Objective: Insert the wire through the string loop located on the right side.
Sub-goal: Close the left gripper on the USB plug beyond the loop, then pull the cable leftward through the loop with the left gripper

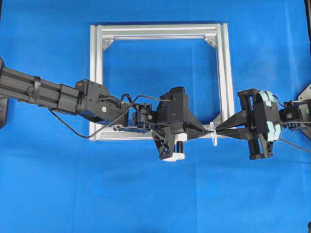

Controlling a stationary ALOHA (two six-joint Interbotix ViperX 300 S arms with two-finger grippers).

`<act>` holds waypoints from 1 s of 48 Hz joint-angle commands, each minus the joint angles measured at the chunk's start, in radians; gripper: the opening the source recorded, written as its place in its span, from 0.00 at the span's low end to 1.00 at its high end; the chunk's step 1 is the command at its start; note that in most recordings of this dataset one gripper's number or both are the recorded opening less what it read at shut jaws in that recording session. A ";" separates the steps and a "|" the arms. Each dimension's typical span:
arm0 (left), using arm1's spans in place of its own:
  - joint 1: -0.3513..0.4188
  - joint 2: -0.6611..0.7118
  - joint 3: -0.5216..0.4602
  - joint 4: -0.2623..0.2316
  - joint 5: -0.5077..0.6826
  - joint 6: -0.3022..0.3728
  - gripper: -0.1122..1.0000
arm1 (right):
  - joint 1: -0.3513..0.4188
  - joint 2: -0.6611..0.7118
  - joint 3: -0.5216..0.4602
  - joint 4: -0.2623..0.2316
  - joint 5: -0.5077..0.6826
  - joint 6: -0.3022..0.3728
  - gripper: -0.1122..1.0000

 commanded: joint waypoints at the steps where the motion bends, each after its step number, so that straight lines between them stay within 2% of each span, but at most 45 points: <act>1: 0.003 -0.021 -0.014 0.003 -0.003 0.000 0.18 | 0.003 -0.029 -0.009 -0.003 0.017 -0.002 0.08; 4: 0.005 -0.023 -0.015 0.003 -0.003 0.000 0.18 | 0.003 -0.037 -0.009 -0.003 0.029 0.000 0.12; 7: 0.003 -0.021 -0.014 0.003 -0.003 -0.002 0.18 | 0.003 -0.037 -0.008 -0.003 0.037 0.002 0.23; 10: 0.003 -0.023 -0.014 0.003 -0.003 -0.002 0.18 | 0.003 -0.037 -0.009 -0.003 0.041 0.005 0.37; 18: 0.003 -0.023 -0.012 0.003 -0.003 -0.002 0.18 | 0.006 -0.037 -0.008 -0.003 0.041 0.005 0.83; 22: 0.003 -0.023 -0.011 0.003 -0.003 -0.002 0.18 | 0.006 -0.037 -0.008 -0.003 0.041 0.003 0.96; 36: 0.002 -0.043 0.015 0.003 -0.003 -0.002 0.18 | 0.006 -0.037 -0.008 -0.003 0.043 0.005 0.97; 48: -0.012 -0.160 0.169 0.003 -0.012 -0.002 0.18 | 0.006 -0.037 -0.008 -0.003 0.041 0.002 0.97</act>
